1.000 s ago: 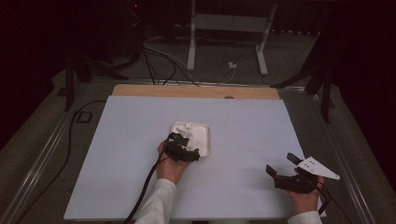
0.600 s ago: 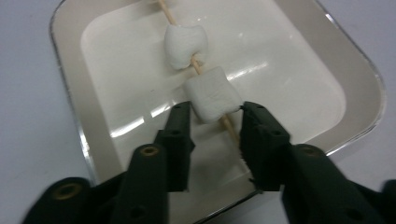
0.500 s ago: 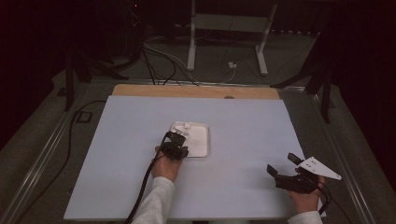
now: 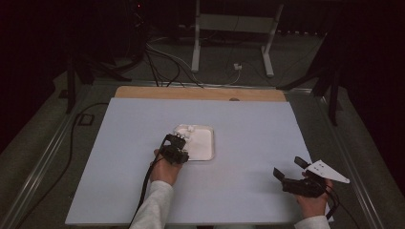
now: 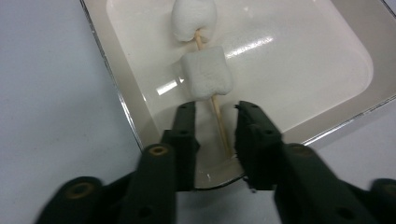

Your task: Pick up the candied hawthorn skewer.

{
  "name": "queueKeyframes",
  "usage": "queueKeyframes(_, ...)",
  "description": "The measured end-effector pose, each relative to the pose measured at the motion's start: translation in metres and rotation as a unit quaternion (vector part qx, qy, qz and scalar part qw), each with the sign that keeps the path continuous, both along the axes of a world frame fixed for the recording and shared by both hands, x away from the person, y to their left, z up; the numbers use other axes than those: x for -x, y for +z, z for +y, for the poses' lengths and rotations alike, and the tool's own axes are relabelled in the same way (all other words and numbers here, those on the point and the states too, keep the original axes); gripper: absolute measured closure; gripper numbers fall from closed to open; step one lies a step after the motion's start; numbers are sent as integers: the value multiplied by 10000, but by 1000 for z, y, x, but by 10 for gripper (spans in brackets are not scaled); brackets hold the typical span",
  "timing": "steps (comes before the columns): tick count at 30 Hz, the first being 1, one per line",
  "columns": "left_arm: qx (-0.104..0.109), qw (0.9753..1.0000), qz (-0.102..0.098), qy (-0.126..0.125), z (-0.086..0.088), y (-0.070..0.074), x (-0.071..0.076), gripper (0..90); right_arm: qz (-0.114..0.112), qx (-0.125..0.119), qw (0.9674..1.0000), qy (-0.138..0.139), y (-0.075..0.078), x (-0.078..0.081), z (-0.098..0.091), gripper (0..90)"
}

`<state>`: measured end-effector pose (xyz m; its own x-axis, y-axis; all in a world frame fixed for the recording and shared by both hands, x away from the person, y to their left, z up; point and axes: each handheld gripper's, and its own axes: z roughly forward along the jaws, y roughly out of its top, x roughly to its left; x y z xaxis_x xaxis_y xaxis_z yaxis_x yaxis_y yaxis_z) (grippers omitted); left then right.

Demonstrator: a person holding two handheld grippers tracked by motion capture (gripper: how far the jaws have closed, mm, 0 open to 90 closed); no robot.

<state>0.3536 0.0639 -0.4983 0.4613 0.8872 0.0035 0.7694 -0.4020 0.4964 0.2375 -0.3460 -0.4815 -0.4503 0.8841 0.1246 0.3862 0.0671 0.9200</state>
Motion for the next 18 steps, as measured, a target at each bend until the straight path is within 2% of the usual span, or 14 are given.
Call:
queueKeyframes(4,-83,10000,-7,34,1,0,-5,886,3,-20,10000,1,0,0,0,0)
queueKeyframes(5,-93,10000,-7,36,1,0,-6,895,9,-30,10000,1,0,0,-1,0)
queueKeyframes(9,-70,10000,-3,12,2,0,-8,900,40,-108,9999,-19,0,0,-3,0)
queueKeyframes(15,-79,9999,-130,-66,3,-1,-5,900,73,-254,9996,-58,-1,-1,-7,0)
queueKeyframes(18,160,9997,-185,-100,7,0,-1,900,96,-325,9994,-73,-1,-1,-9,0)
